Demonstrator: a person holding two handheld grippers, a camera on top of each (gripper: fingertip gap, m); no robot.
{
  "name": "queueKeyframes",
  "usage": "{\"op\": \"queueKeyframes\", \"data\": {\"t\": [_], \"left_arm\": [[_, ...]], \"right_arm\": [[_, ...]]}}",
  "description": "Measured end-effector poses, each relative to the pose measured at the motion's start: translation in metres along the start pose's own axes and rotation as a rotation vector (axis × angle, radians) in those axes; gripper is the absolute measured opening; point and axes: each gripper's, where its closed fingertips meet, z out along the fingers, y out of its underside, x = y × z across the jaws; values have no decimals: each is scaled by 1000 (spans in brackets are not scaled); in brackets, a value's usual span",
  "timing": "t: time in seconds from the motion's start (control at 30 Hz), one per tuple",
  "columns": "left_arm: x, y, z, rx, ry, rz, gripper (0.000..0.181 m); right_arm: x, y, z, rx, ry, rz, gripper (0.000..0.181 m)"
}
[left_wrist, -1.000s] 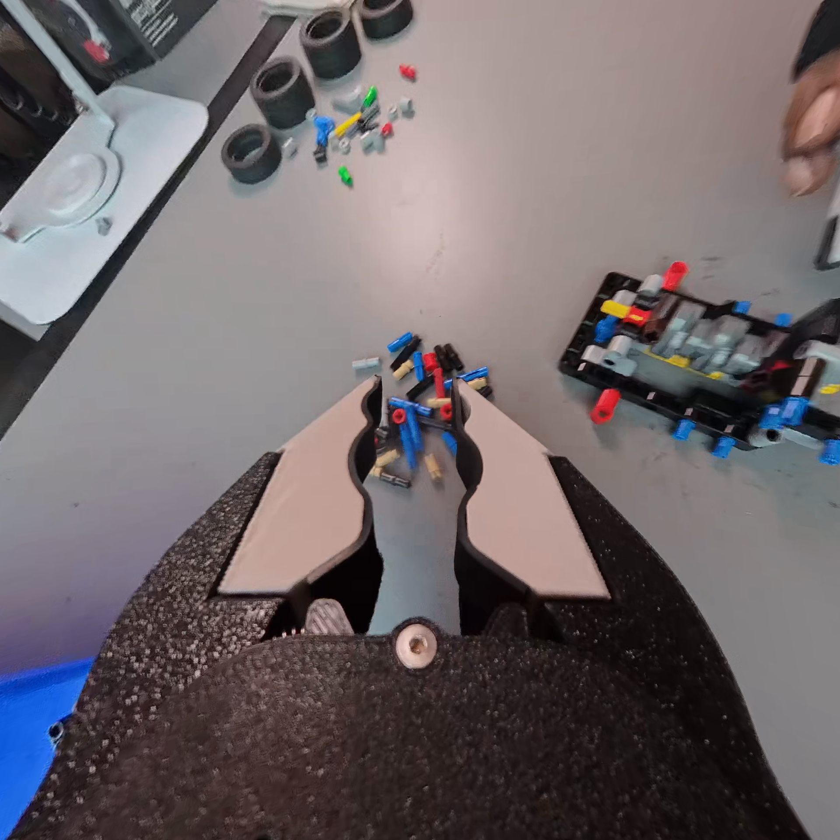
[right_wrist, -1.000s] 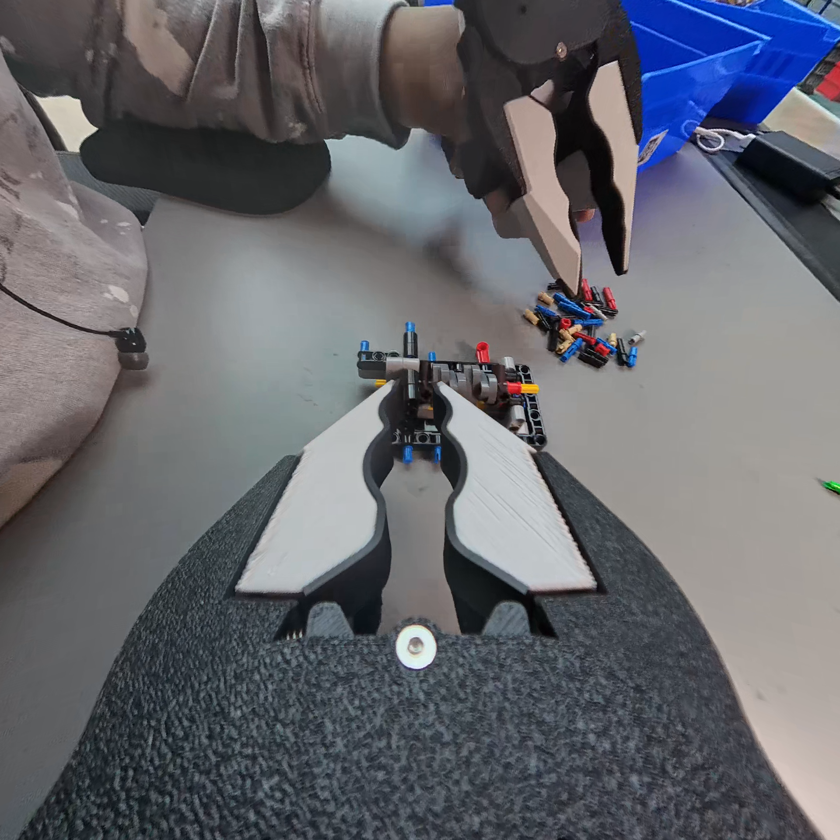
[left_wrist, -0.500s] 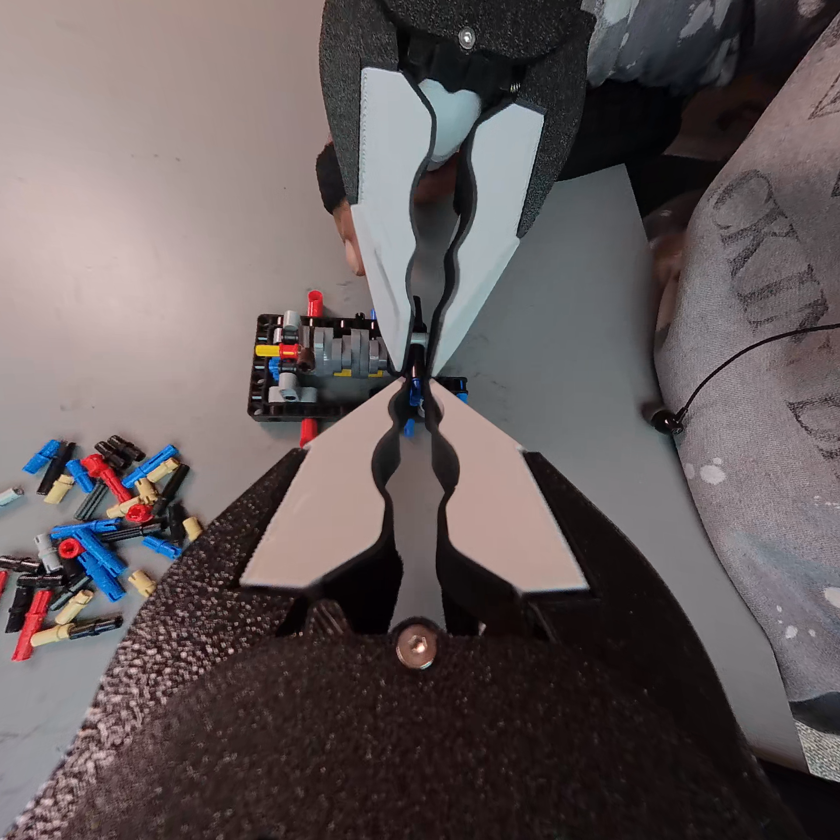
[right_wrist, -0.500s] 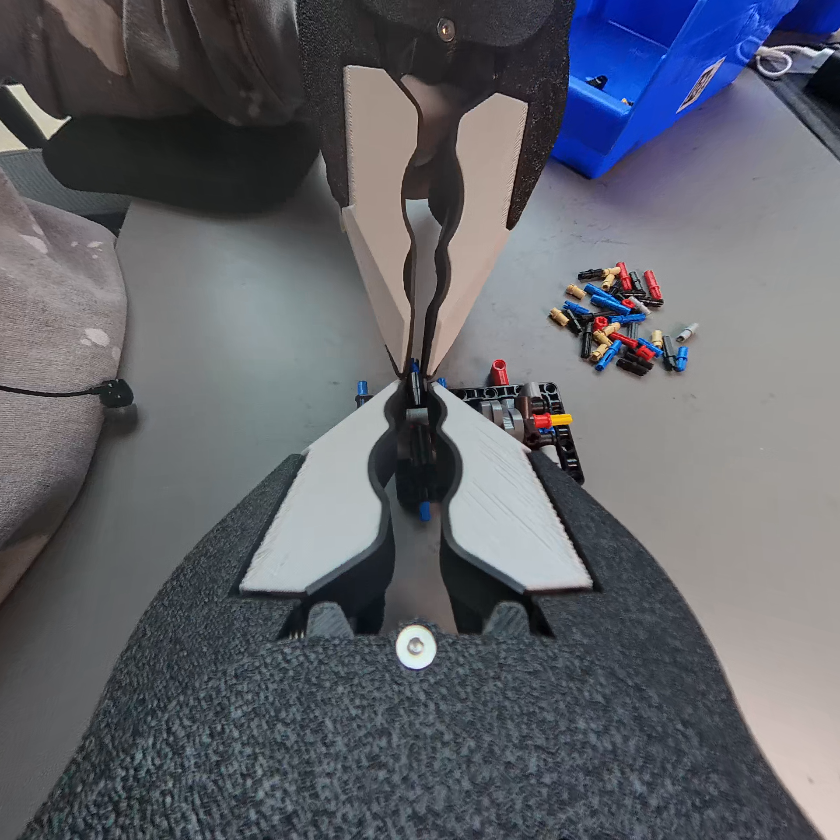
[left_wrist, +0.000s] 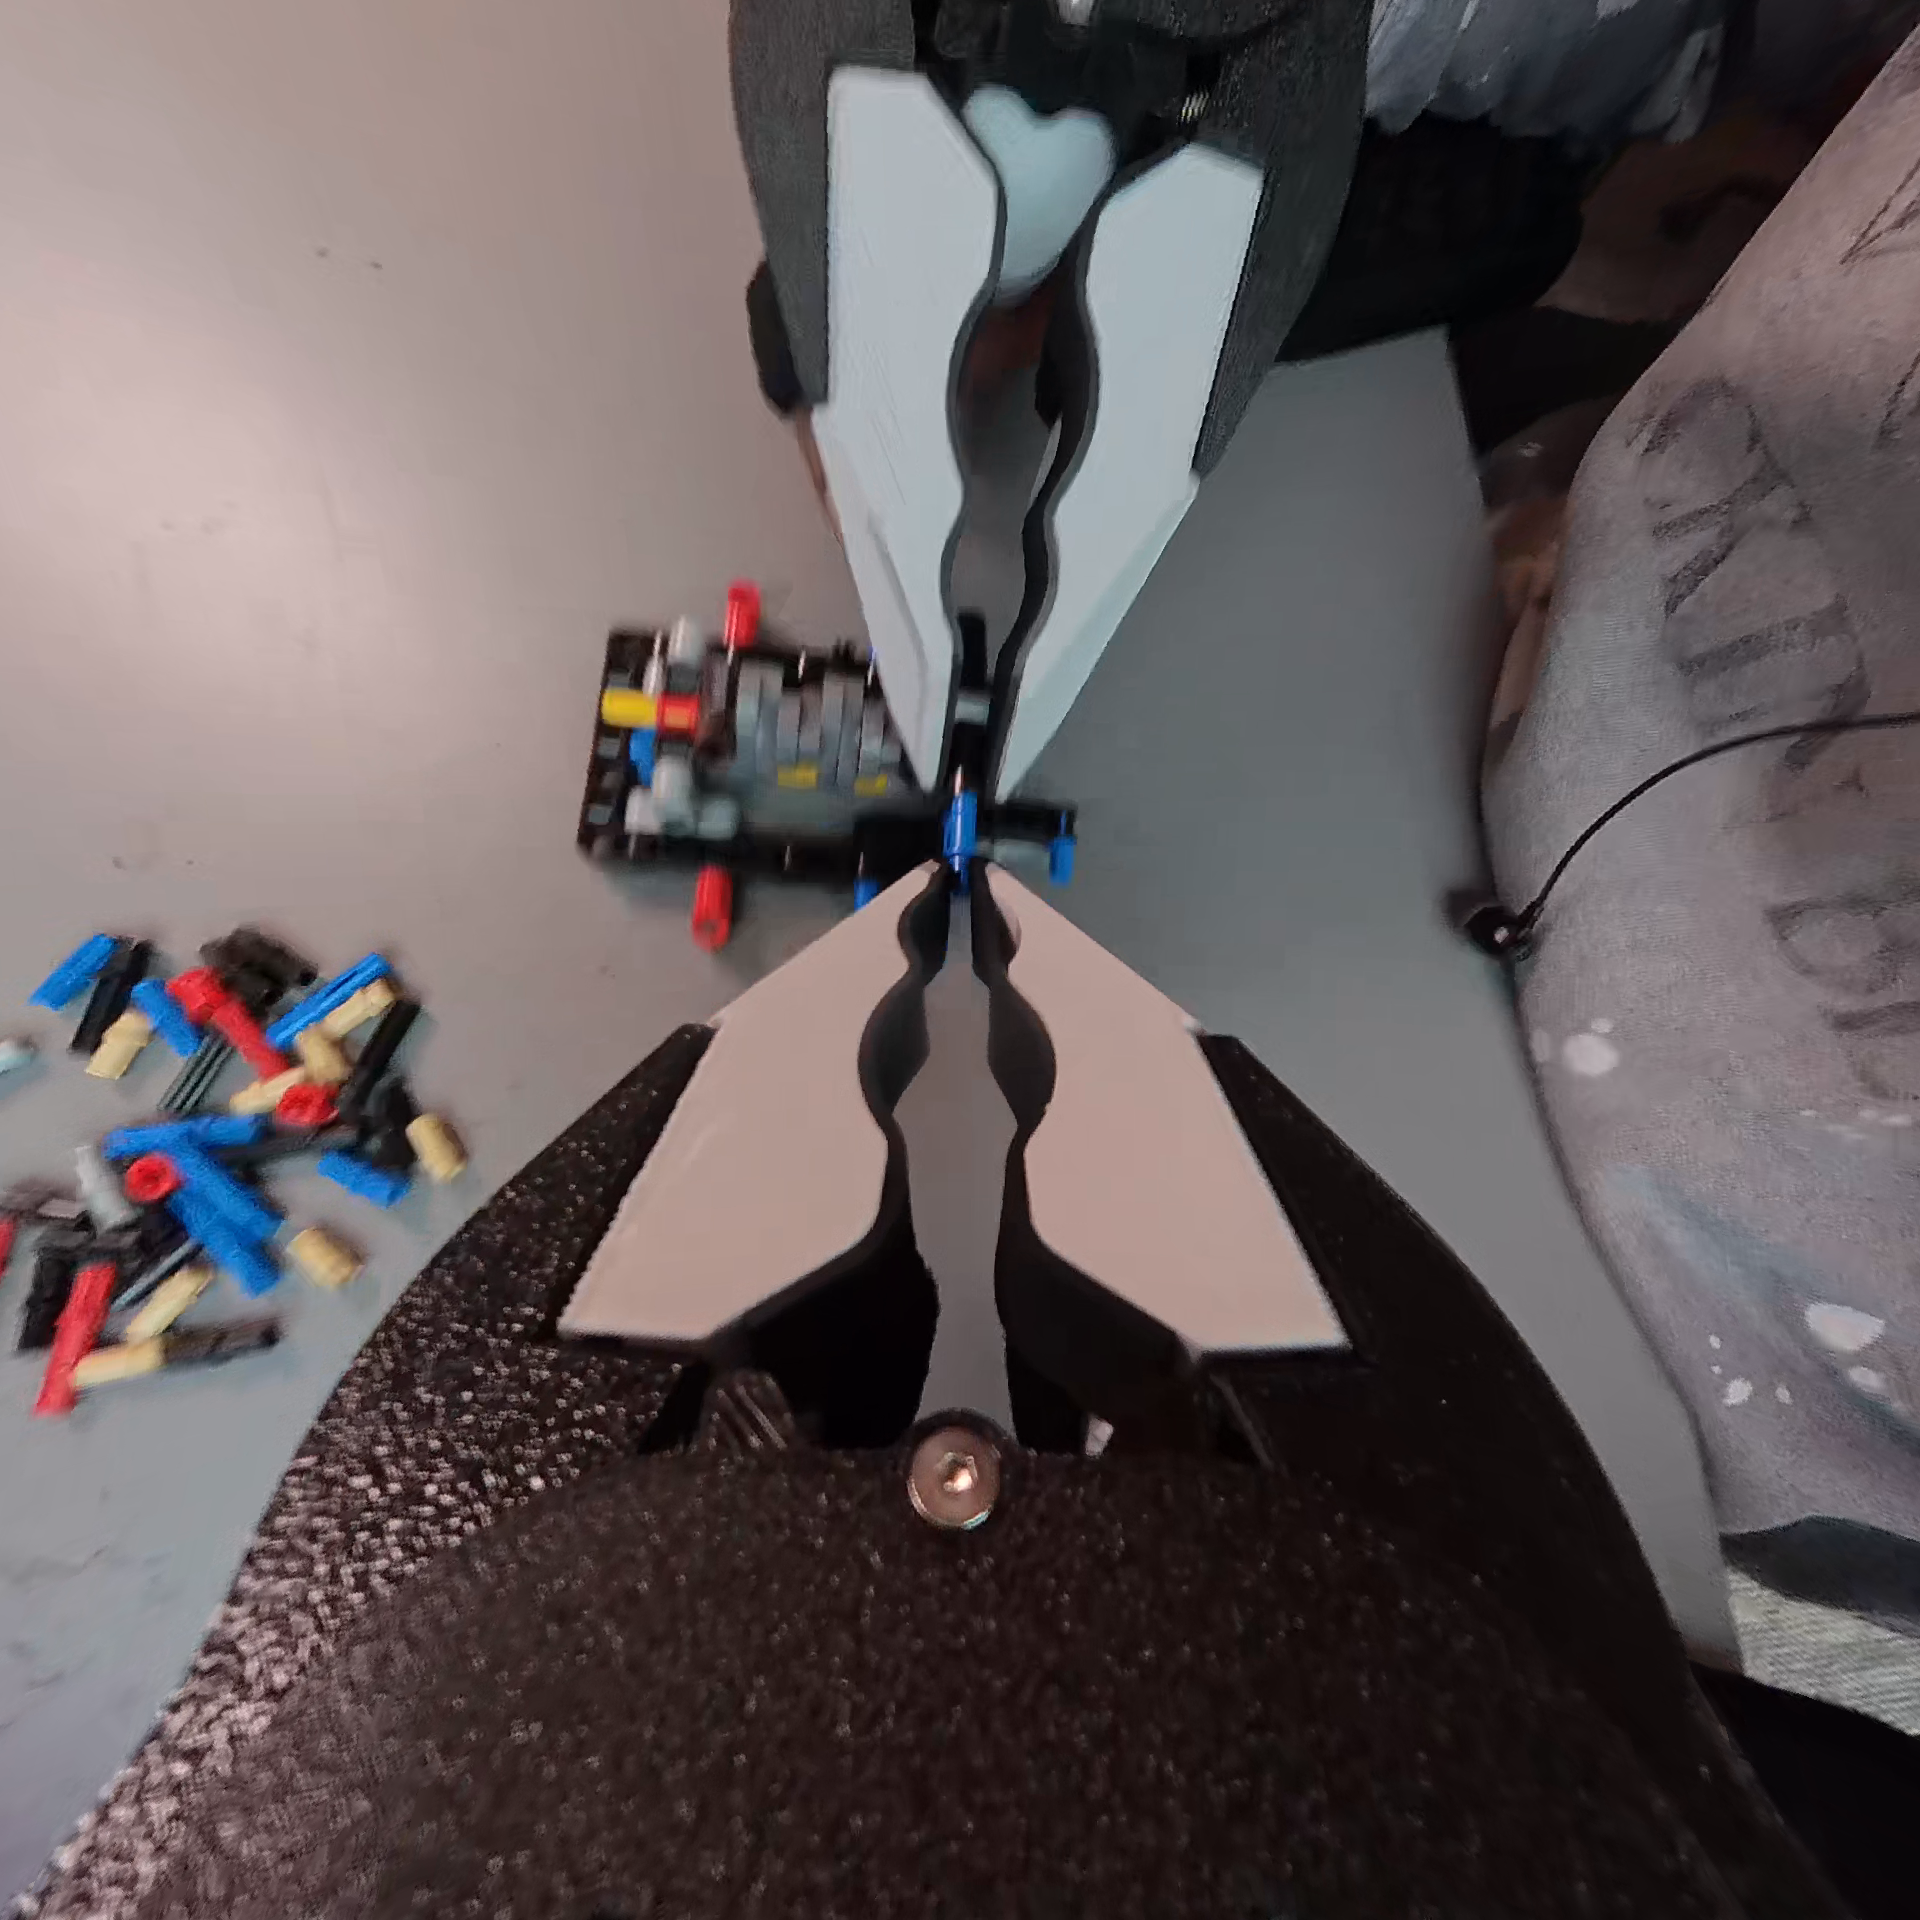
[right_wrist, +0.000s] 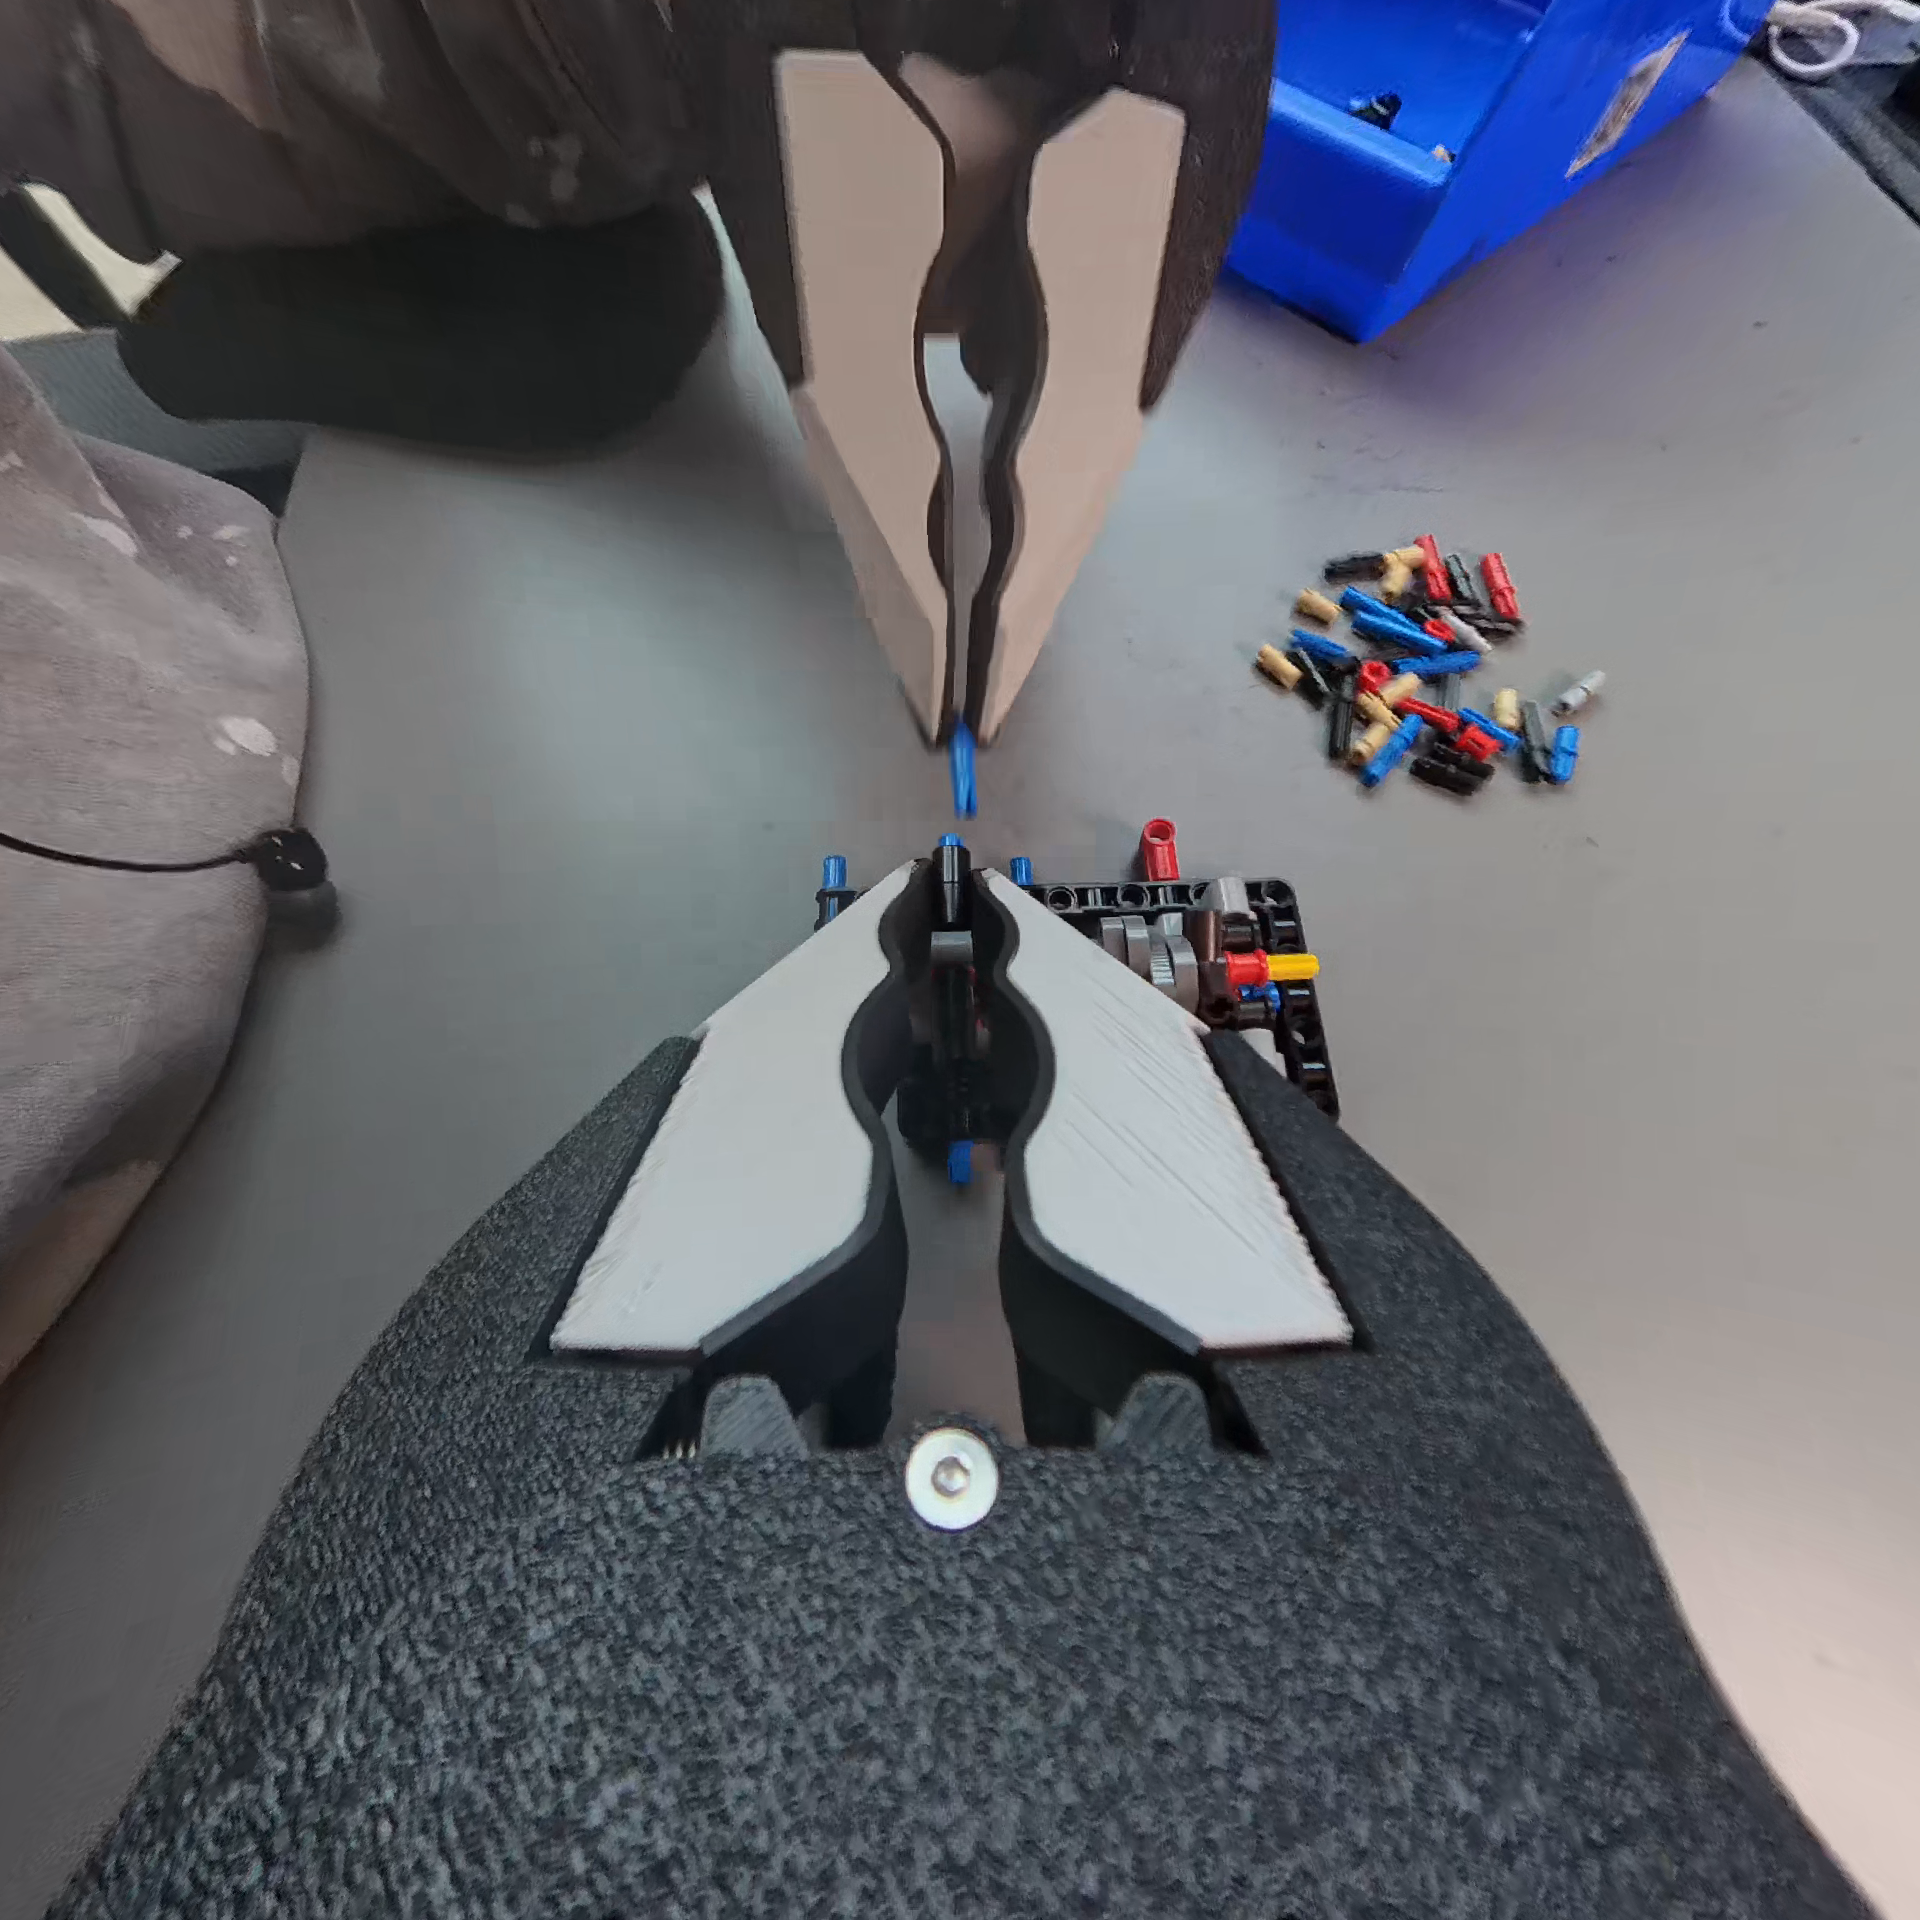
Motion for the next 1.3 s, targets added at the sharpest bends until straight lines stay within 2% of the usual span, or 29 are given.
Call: {"op": "queueKeyframes", "data": {"t": [0.07, 0.17, 0.33, 0.43, 0.53, 0.6, 0.63, 0.73, 0.8, 1.0, 1.1, 1.23, 1.3], "left_arm": [[-20, 13, -20, 22, -63, -64, 3], [-44, 8, -36, 82, -162, -124, 3], [-97, 16, -36, 49, -399, -131, 4], [-117, 23, -33, 8, -473, -137, 5], [-126, 22, -33, 17, -518, -146, 16], [-119, 11, -36, 75, -503, -137, 24], [-108, 3, -33, 111, -451, -127, 25], [-52, -26, -15, 228, -172, -92, 19], [-23, -33, -2, 232, -71, -43, 17], [-9, -28, 28, 113, -62, 42, 15], [-8, -29, 32, 96, -56, 50, 7], [-7, -28, 33, 75, -61, 66, 5], [-5, -28, 34, 72, -55, 70, 4]], "right_arm": [[16, 10, -15, 5, 47, 48, 6], [16, 11, -16, -3, 55, 6, 7], [17, 10, -15, 7, 53, -5, 7], [17, 10, -15, 14, 60, -8, 7], [17, 9, -14, 23, 65, -7, 7], [17, 9, -14, 26, 66, -12, 7], [17, 9, -14, 27, 65, -16, 7], [16, 8, -13, 30, 64, -37, 7], [15, 7, -12, 32, 61, -46, 7], [12, 7, -12, 34, 56, -65, 7], [12, 7, -12, 33, 53, -71, 7], [10, 8, -11, 26, 32, -60, 8], [6, 10, -10, -6, -7, -47, 17]]}}
